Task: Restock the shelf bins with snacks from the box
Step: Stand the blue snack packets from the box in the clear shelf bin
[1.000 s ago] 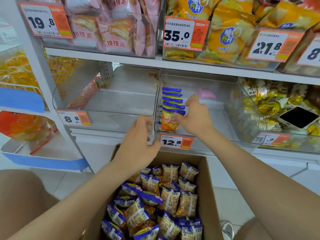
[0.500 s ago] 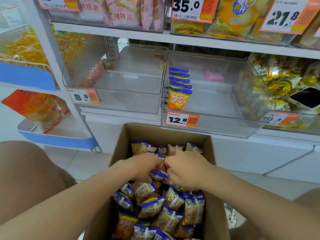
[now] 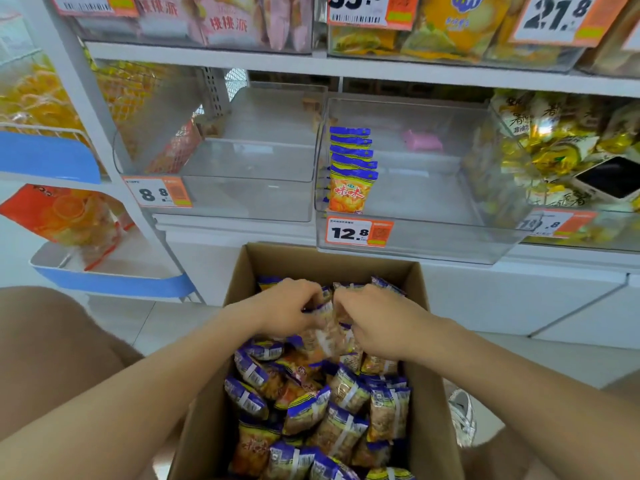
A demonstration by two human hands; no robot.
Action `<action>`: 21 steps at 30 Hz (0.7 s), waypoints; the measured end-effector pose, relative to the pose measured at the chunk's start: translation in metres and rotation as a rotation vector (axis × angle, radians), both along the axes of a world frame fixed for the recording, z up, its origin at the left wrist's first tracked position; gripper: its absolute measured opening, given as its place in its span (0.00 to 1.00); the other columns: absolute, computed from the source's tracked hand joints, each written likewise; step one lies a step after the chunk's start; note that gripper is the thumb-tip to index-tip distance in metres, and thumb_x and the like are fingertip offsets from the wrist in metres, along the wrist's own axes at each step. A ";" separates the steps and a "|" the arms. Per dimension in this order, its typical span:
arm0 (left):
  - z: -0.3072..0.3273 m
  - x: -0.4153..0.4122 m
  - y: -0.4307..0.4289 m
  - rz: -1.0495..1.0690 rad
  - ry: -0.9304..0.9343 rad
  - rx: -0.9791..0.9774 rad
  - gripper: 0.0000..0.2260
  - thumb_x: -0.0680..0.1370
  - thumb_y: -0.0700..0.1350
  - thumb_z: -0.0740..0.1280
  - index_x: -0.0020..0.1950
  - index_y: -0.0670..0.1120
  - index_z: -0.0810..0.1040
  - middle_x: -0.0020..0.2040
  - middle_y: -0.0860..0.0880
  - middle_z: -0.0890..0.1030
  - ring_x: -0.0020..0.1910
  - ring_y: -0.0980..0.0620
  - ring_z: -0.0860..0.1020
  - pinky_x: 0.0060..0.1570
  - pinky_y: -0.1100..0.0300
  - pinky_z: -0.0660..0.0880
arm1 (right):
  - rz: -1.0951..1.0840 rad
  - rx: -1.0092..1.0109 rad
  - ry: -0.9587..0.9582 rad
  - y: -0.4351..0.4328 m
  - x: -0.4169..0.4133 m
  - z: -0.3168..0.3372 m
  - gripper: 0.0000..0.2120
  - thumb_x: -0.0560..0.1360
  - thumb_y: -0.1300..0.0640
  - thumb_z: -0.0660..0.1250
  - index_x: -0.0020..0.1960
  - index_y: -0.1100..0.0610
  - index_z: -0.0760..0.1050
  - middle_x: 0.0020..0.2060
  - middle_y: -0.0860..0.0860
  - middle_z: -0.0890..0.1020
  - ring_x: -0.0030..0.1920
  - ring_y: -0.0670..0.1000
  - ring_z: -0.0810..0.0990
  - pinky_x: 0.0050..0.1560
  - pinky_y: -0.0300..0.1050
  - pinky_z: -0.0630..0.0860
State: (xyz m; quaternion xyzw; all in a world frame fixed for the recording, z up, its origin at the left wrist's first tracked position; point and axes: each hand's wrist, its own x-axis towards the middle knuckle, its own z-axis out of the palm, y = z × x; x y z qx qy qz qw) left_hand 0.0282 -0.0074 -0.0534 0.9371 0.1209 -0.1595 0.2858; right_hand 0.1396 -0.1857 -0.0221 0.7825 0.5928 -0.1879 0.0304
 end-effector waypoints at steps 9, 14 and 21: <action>0.064 -0.005 -0.011 0.573 -0.006 -0.707 0.15 0.84 0.56 0.65 0.59 0.45 0.83 0.51 0.43 0.87 0.48 0.46 0.87 0.46 0.55 0.85 | -0.015 0.428 0.218 -0.006 0.017 0.046 0.18 0.74 0.54 0.77 0.62 0.47 0.77 0.54 0.42 0.80 0.54 0.42 0.77 0.55 0.45 0.75; 0.081 -0.005 -0.010 0.559 -0.275 -0.735 0.20 0.77 0.63 0.70 0.62 0.52 0.84 0.53 0.52 0.88 0.56 0.51 0.85 0.61 0.47 0.81 | -0.341 0.477 0.482 -0.012 0.029 0.064 0.22 0.79 0.49 0.74 0.69 0.51 0.73 0.59 0.41 0.82 0.56 0.37 0.81 0.56 0.41 0.80; 0.101 -0.004 -0.016 0.427 -0.511 -0.700 0.08 0.81 0.45 0.72 0.59 0.49 0.85 0.53 0.50 0.88 0.54 0.50 0.85 0.53 0.54 0.83 | -0.558 0.650 0.859 -0.011 0.026 0.080 0.17 0.79 0.53 0.74 0.65 0.49 0.75 0.45 0.46 0.86 0.37 0.48 0.84 0.38 0.43 0.79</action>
